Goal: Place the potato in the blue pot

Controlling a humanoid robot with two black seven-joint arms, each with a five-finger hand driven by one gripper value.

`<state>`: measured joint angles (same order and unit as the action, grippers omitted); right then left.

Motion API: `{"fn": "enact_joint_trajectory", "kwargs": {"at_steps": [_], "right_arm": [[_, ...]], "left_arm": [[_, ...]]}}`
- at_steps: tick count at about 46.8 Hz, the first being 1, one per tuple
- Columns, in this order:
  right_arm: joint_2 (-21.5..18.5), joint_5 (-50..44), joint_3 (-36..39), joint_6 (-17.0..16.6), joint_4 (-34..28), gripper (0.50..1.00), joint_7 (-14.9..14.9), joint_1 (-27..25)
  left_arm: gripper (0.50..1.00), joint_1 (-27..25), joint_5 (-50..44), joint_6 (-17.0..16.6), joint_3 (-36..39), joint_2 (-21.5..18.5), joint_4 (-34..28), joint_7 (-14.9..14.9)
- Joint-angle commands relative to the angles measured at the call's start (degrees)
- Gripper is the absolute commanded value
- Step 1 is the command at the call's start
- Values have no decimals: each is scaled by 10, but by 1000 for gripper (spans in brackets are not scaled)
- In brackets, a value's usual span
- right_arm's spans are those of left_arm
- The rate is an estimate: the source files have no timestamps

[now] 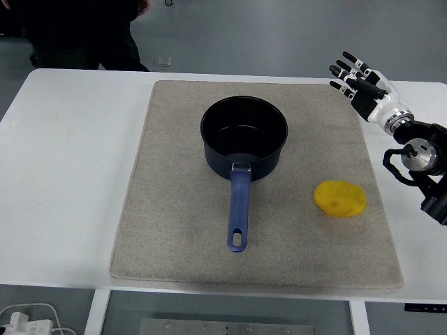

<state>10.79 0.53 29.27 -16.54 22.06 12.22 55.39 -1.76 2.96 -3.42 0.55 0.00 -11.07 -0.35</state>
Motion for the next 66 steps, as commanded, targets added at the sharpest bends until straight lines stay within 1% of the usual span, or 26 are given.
{"fn": "enact_joint_trajectory", "kwargs": {"at_steps": [1,8,12,15,22,28,35,40,41,48,52,58,62,66], "right_arm": [[1,0,0,-2,0,928,0,0],[3,-1,-3,-10,0,928,0,-3],[6,-2,-4,-27,0,928,0,-3],[17,0,-2,-43,0,928,0,-4],[35,-1,-1,-60,1,928,1,-4],[65,-1,-2,-101,10,928,0,-8],[120,-10,-8,-136,47,928,0,-21],[150,-10,-8,-180,63,928,0,-36],[157,-10,-8,-185,68,928,0,-39],[207,-11,-8,-185,105,928,1,-52],[237,-14,-8,-185,138,928,0,-66],[284,-58,-8,-185,193,928,2,-85],[306,-84,-6,-185,217,928,11,-101],[320,-91,-5,-185,245,928,18,-121]], "left_arm": [[996,0,0,0,1,0,0,0],[996,0,0,0,1,0,0,0],[996,0,0,0,1,0,0,0],[996,0,0,0,1,0,-1,0],[996,0,0,0,1,0,-1,0],[996,0,0,0,1,0,0,0],[996,0,0,0,1,0,0,0],[996,0,1,1,1,0,0,0],[996,0,1,1,1,0,0,0],[996,0,1,0,1,0,0,0],[996,0,1,0,1,0,0,0],[996,0,1,0,2,0,0,0],[996,-1,1,0,2,0,0,0],[996,-1,2,1,1,0,0,0]]}}
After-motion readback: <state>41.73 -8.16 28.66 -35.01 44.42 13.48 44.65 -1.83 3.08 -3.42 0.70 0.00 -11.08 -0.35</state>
